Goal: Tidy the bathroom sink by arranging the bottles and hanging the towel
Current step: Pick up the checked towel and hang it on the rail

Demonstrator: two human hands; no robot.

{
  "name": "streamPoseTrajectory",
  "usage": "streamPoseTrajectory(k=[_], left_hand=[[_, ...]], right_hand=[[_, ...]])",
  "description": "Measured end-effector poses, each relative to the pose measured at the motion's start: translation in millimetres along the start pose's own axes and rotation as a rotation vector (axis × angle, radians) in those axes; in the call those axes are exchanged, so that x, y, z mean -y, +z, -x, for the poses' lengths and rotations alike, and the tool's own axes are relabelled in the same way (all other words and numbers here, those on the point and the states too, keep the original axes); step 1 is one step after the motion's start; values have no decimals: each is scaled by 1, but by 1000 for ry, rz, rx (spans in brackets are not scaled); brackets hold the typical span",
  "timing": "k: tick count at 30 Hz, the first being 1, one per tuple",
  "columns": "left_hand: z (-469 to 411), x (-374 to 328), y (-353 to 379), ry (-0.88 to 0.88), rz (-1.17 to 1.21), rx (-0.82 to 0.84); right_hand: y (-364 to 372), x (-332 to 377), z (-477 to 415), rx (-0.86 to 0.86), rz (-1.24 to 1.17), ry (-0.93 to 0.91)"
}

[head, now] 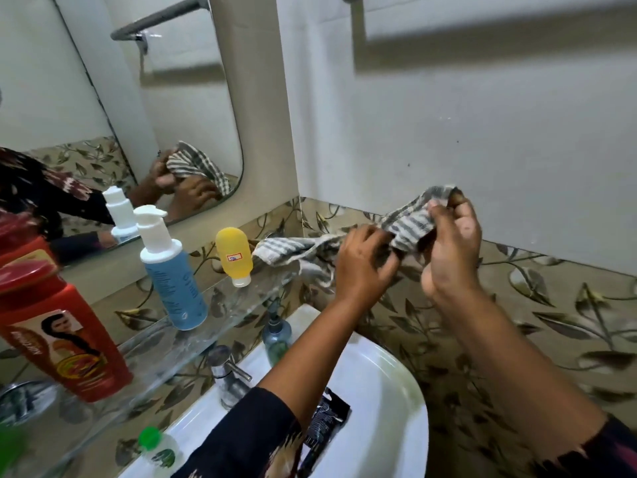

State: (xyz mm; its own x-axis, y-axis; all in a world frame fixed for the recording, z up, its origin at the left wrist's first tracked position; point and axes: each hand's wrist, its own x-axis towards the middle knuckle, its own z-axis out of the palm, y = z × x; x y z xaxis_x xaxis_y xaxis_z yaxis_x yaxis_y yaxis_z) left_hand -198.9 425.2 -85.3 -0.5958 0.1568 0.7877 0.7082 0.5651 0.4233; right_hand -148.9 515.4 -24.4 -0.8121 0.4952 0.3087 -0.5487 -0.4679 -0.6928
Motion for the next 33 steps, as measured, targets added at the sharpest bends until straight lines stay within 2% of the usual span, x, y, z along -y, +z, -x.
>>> streamPoseTrajectory(k=[2, 5, 6, 8, 11, 14, 17, 21, 24, 27, 30, 33], left_hand=[[-6, -16, -2, 84, 128, -66], [-25, -42, -10, -67, 414, -184], [-37, -49, -12, -139, 454, -135], [-62, -63, -22, -240, 559, 69], [-97, -74, -39, -308, 835, 322], [-121, -82, -55, -273, 765, 396], [-142, -88, -66, -236, 637, 314], [-164, -104, -71, -129, 564, 171], [-178, -107, -76, -122, 600, 93], [-181, -91, -82, -145, 427, 98], [-175, -71, -84, -152, 293, 262], [-172, -58, -84, -251, 378, 397]], right_hand=[[2, 20, -13, 69, 36, 25], [8, 49, -37, 201, 221, 34], [11, 58, -45, 269, 301, 26], [18, 74, -57, 447, 452, 22], [26, 96, -73, 633, 652, 5], [26, 120, -85, 659, 751, -99], [14, 145, -90, 680, 856, -147], [-22, 159, -86, 757, 1181, -2], [-56, 157, -81, 685, 1567, 59], [-80, 158, -77, 564, 1861, -17], [-86, 166, -69, 361, 2021, -190], [-83, 171, -67, 109, 2033, -421]])
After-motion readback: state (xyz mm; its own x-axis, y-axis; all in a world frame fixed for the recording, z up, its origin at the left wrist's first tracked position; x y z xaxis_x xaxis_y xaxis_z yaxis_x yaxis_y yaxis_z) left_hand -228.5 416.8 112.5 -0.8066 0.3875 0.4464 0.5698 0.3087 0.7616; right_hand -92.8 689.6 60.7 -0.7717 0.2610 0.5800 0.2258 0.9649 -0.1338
